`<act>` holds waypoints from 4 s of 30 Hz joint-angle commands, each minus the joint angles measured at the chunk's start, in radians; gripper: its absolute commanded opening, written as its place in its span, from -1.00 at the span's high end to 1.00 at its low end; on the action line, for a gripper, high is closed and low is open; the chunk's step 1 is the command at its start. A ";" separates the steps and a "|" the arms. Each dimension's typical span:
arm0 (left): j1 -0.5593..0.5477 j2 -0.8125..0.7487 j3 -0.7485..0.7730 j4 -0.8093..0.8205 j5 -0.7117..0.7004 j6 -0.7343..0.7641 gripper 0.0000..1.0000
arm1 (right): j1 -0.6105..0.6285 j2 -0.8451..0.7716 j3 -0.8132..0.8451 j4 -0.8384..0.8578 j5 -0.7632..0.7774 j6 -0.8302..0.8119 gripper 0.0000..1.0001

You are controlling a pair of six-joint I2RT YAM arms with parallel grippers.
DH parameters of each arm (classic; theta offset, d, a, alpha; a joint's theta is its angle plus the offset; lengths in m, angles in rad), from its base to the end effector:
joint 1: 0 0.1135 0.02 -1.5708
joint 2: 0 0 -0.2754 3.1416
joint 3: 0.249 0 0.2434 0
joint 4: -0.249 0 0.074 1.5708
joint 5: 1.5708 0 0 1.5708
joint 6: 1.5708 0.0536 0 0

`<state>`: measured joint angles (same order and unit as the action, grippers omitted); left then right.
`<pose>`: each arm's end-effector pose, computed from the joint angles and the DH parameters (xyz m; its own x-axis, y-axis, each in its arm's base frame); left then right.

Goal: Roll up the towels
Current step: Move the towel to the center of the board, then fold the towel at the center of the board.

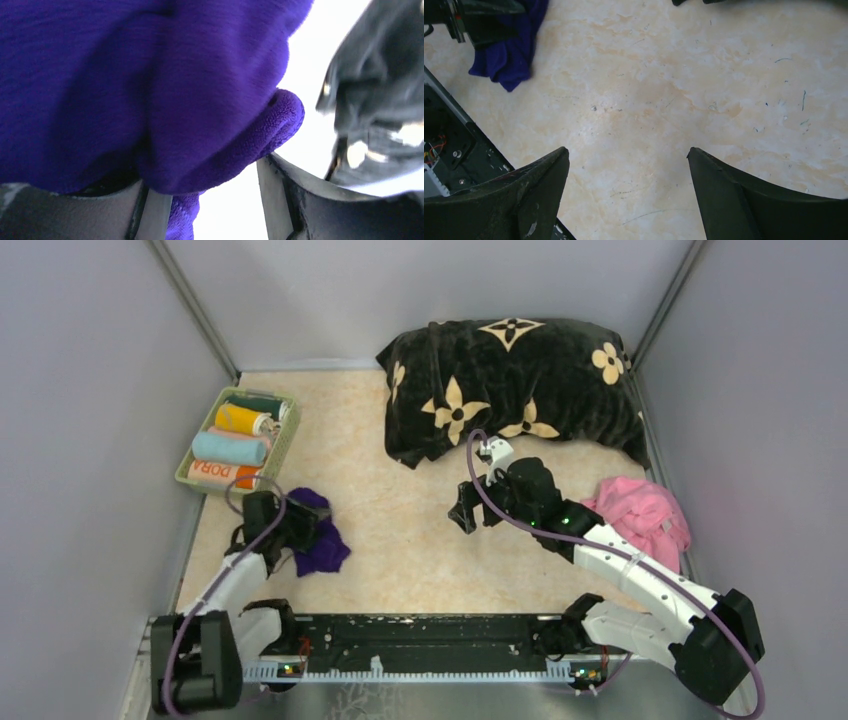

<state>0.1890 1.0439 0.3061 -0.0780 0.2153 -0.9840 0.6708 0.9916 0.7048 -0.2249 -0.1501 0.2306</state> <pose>0.1819 0.0231 0.1452 -0.3630 -0.8977 -0.2499 -0.6176 0.4326 -0.6568 0.1699 0.1450 0.2726 -0.5372 -0.1378 -0.8321 -0.6101 0.7447 0.2706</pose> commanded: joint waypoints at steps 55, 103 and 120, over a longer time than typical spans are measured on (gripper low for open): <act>-0.736 0.480 0.275 0.108 0.138 0.220 -0.19 | 0.047 0.538 0.024 0.317 -0.184 0.291 0.28; -0.438 0.224 1.456 -0.428 -0.077 0.689 1.00 | -0.217 0.235 0.514 -0.170 0.019 0.039 0.60; -0.900 0.482 1.485 -0.237 0.165 0.576 0.15 | -0.217 0.031 0.272 -0.155 0.272 0.058 -0.19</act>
<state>-0.6724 1.5211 1.8587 -0.3866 0.3164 -0.3767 0.4549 1.0859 1.0012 -0.4297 0.0254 0.2741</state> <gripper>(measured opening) 0.294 0.574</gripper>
